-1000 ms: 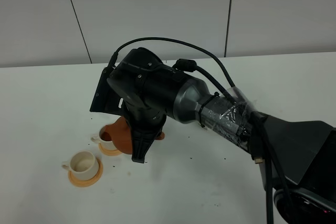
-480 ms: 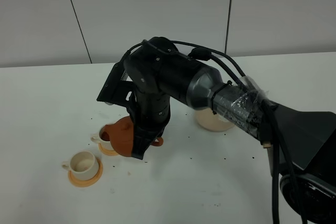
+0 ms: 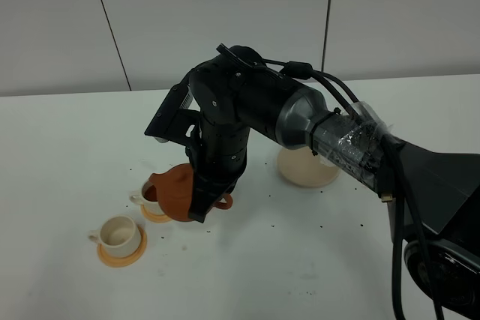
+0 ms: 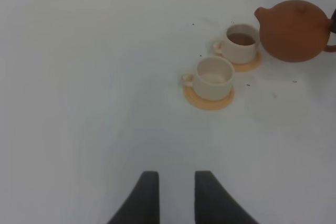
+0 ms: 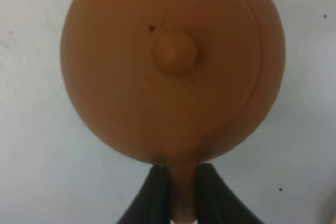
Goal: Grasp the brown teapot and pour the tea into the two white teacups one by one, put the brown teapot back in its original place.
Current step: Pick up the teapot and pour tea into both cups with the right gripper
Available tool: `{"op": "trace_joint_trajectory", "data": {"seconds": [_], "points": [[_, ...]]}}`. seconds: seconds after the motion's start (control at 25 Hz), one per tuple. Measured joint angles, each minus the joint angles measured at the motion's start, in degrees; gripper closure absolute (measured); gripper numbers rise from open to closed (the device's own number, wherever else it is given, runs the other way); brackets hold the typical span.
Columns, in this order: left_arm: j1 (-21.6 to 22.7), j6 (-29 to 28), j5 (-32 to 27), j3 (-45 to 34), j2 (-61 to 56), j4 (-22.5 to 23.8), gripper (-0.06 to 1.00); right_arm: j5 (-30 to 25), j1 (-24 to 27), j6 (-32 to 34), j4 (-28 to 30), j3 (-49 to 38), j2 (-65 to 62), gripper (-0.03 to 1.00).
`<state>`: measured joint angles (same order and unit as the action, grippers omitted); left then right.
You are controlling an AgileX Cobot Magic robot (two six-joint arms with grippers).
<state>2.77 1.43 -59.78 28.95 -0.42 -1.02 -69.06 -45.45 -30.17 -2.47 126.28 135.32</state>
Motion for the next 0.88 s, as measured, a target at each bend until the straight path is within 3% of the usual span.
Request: {"op": "trace_joint_trajectory", "data": {"seconds": [0.88], "points": [[0.00, 0.00, 0.00, 0.00, 0.00, 0.00, 0.71, -1.27, 0.14, -0.36, -0.27, 0.00, -0.06, 0.87]]}}
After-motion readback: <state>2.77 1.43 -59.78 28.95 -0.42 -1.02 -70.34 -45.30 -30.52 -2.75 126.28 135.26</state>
